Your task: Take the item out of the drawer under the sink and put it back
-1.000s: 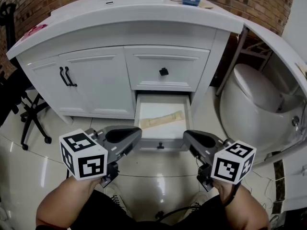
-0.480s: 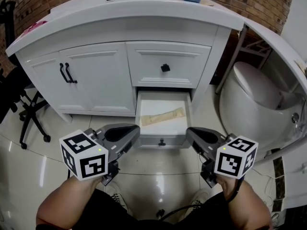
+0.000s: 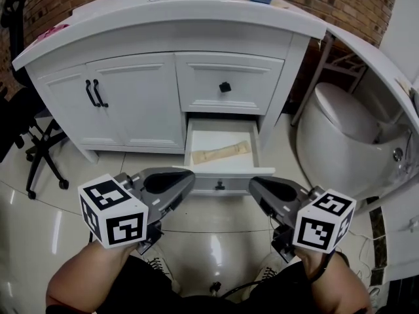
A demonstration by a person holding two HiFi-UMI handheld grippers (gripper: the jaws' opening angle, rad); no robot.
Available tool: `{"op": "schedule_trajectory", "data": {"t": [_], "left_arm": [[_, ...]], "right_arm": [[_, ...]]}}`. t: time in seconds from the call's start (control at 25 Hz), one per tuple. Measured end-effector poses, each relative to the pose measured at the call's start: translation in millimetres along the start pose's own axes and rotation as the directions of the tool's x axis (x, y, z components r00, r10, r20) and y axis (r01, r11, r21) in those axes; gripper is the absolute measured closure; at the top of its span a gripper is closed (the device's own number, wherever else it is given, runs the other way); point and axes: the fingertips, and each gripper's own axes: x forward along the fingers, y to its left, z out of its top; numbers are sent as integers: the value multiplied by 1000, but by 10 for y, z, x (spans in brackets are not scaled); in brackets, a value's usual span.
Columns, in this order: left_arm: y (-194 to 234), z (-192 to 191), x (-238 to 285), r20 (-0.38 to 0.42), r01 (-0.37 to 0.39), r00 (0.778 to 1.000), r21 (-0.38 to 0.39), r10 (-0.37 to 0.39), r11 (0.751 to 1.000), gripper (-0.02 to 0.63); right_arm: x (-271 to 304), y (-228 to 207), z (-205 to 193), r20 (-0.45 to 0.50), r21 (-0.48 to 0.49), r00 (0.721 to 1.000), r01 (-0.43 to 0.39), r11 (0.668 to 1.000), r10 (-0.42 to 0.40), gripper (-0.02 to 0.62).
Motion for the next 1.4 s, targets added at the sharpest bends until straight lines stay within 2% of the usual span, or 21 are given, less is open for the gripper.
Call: {"op": "schedule_trajectory", "data": {"t": [0.12,0.24,0.48,0.76,1.4], "left_arm": [[-150,-50,-121,-4,2,1000,21,-2,1000,600],[-218,-70,-248,2,-26,1000,49,26,998,600],[-218,-94,-356,8,-62,998,73,61,995,600],[-203,-114,-430,17,-74,997,62,73,995,600],[-337,-140,-473,10,-53,999,78,52,996,600]], "right_arm": [[-107,200,1,20,-34,1000,0,999,0,591],[-173,237,-69,12,-82,999,42,996,-41,591],[-296,125,-178,3,-41,996,84,996,-84,591],[-409,211,-122,37,-61,996,84,995,-82,591],[-404,365,-166,18,-97,998,66,993,-65,591]]}}
